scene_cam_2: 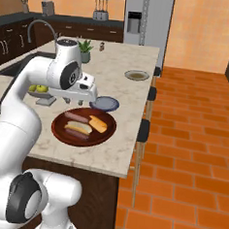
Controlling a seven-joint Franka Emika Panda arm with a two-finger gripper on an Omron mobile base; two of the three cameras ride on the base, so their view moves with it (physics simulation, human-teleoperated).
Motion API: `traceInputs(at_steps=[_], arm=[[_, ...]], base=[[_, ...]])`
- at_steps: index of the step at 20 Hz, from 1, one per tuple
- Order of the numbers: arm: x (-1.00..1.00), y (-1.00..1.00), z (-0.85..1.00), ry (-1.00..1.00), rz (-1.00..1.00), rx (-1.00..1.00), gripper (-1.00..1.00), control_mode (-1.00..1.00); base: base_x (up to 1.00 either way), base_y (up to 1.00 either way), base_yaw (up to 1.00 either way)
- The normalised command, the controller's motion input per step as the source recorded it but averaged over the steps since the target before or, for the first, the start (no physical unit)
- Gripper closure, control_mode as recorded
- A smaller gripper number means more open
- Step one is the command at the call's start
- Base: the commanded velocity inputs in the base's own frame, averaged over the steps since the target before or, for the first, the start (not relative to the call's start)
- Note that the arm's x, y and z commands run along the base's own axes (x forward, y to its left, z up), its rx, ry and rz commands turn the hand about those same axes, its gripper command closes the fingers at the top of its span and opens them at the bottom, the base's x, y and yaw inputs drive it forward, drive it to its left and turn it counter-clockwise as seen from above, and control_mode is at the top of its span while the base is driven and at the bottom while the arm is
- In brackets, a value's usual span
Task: Place one bun and one sausage from the bowl on each plate.
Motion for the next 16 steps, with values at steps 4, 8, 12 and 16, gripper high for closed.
traceInputs(at_steps=[4,8,12,16], arm=[[0.14,0.00,-0.21,0.04,0.00,-0.01,-1.00,-1.00],[0.60,0.00,-0.56,0.00,0.07,-0.03,-1.00,-1.00],[0.77,-0.03,-0.61,0.00,0.12,-0.11,-1.00,-1.00],[0.85,-0.02,-0.54,0.01,0.09,-0.17,-1.00,-1.00]], base=[[0.00,0.00,0.00],[0.00,0.00,0.00],[0.00,0.00,0.00],[0.00,0.00,0.00]])
